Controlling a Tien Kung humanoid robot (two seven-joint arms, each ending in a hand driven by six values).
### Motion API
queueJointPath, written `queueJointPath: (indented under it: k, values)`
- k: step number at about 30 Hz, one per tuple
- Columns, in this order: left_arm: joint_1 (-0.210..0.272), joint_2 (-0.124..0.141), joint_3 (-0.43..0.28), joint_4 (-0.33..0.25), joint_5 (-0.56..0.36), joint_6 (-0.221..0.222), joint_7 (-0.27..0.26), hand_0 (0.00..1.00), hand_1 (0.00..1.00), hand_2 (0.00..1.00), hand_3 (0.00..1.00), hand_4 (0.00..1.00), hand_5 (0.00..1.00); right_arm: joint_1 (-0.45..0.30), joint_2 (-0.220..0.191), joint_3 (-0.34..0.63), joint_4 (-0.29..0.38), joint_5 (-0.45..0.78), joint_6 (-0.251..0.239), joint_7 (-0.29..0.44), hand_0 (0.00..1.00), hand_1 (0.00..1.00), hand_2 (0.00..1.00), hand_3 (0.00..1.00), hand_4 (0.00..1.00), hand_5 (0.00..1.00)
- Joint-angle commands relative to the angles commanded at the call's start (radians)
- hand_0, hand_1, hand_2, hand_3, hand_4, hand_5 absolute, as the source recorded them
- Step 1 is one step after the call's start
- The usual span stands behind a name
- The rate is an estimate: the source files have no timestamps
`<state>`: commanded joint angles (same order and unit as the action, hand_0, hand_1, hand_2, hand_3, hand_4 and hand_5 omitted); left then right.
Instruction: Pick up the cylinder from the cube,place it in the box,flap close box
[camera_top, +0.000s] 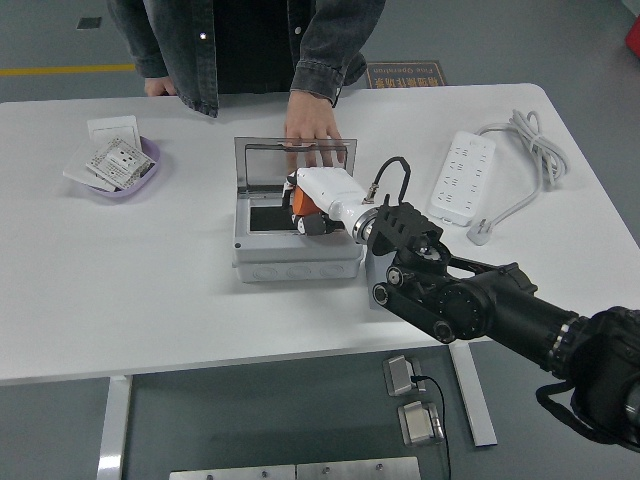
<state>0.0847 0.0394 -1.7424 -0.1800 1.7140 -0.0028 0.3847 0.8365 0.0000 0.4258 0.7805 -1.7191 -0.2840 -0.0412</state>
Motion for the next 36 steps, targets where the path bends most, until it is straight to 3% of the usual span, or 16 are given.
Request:
queueJointPath:
  k: [3,4,9,10,15,21,22,23,29,36]
  values:
    - [-0.002,-0.002,0.002,0.000,0.001,-0.002,0.001,0.634,0.682,0.637,0.625,0.732,0.469,-0.001,0.000,0.001,0.000,0.013,-0.008,0.005,0.218,0.333,0.551,0.676,0.327,0.235]
    - [-0.002,-0.003,0.002,0.000,0.002,-0.002,0.001,0.634,0.683,0.636,0.625,0.732,0.469,-0.002,0.000,0.001,0.000,0.018,-0.010,0.008,0.315,0.483,0.618,0.750,0.703,0.467]
    - [-0.006,-0.005,0.002,0.000,0.010,-0.005,0.004,0.634,0.683,0.636,0.625,0.732,0.469,-0.003,0.000,0.005,-0.002,0.039,-0.019,0.019,0.315,0.483,0.618,0.750,0.703,0.467]
    - [-0.007,-0.005,0.002,0.000,0.011,-0.005,0.004,0.633,0.683,0.636,0.625,0.733,0.469,-0.003,0.000,0.006,-0.002,0.040,-0.019,0.020,0.359,0.509,0.628,0.797,0.783,0.530]
    - [-0.013,-0.007,0.005,0.000,0.014,-0.007,0.004,0.633,0.683,0.636,0.625,0.733,0.469,-0.004,0.000,0.009,-0.004,0.044,-0.022,0.023,0.359,0.509,0.628,0.797,0.783,0.530]
    - [-0.016,-0.010,0.006,0.000,0.021,-0.009,0.005,0.633,0.683,0.634,0.624,0.732,0.467,-0.007,0.000,0.014,0.001,0.043,-0.025,0.022,0.360,0.484,0.621,0.799,0.814,0.554]
    - [-0.016,-0.011,0.007,0.000,0.022,-0.010,0.005,0.633,0.683,0.625,0.621,0.728,0.465,-0.008,0.000,0.016,0.005,0.043,-0.025,0.022,0.364,0.417,0.589,0.789,0.829,0.558]
    - [-0.015,-0.011,0.007,0.000,0.023,-0.010,0.005,0.633,0.683,0.625,0.621,0.728,0.465,-0.011,0.000,0.020,0.012,0.041,-0.026,0.021,0.364,0.417,0.589,0.789,0.829,0.558]
    - [-0.008,-0.015,0.002,0.000,0.029,-0.011,0.006,0.633,0.682,0.624,0.619,0.724,0.460,-0.041,0.000,0.068,0.116,0.025,-0.017,-0.001,0.362,0.387,0.567,0.784,0.831,0.557]
    - [0.001,-0.019,0.001,0.000,0.027,-0.010,0.008,0.632,0.681,0.623,0.620,0.724,0.458,-0.093,-0.085,0.150,0.296,-0.021,0.021,-0.050,0.352,0.363,0.562,0.777,0.834,0.557]
